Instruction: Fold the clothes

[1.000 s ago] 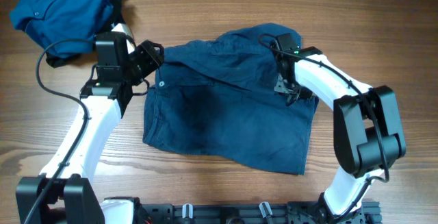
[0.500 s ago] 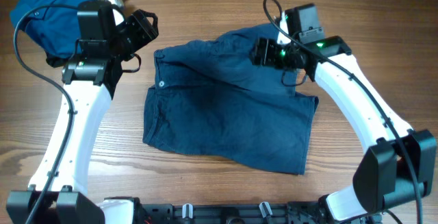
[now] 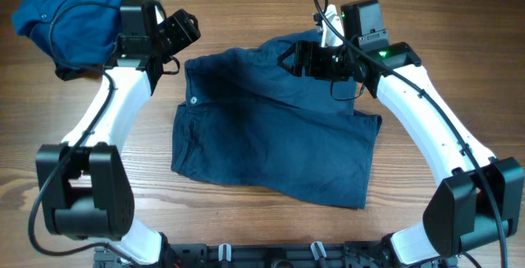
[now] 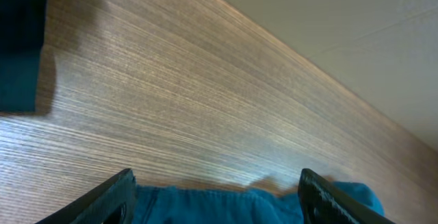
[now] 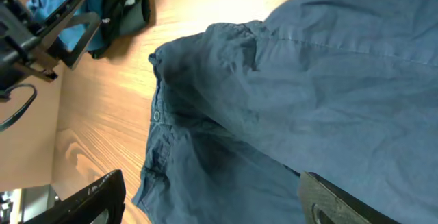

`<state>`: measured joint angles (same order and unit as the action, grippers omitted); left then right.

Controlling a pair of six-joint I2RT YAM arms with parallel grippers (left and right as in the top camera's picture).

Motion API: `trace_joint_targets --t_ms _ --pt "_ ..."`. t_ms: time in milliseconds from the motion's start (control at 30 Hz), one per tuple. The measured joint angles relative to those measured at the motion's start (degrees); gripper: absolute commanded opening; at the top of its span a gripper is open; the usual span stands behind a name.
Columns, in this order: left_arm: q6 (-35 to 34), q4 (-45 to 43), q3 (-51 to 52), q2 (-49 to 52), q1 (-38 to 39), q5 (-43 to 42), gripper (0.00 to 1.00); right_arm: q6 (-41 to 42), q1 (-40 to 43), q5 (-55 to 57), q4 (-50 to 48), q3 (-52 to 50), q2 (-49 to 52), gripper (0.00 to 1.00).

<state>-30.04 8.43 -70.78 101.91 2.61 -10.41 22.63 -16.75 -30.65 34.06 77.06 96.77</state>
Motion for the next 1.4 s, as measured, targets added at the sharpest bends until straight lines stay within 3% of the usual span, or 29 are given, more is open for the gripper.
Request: trace_joint_targets --t_ms 67,333,533,800,933,1000,1400 --pt "0.0 0.1 0.0 0.9 0.0 -0.5 0.80 -0.2 -0.9 0.4 0.9 0.0 0.3 0.52" --pt "0.4 1.0 0.0 3.7 -0.1 -2.1 0.86 -0.9 -12.2 3.5 5.3 -0.2 4.5 0.42" --pt "0.5 2.7 0.0 3.7 -1.5 -1.6 0.85 2.5 -24.6 9.9 8.4 -0.3 6.8 0.15" --pt "-0.7 4.2 0.0 3.7 -8.0 -1.3 0.91 8.8 -29.2 11.1 7.4 -0.5 12.8 0.04" --pt "-1.1 6.4 0.0 3.7 -11.0 -1.4 0.92 10.4 -30.8 10.5 7.2 -0.5 14.6 0.04" --pt "-1.1 7.5 0.0 3.7 -11.6 -1.4 1.00 10.8 -31.5 10.3 7.2 -0.5 15.5 0.04" --pt "-1.6 9.2 0.0 3.7 -11.9 -1.4 1.00 11.9 -33.0 8.0 10.9 -0.5 19.0 0.04"
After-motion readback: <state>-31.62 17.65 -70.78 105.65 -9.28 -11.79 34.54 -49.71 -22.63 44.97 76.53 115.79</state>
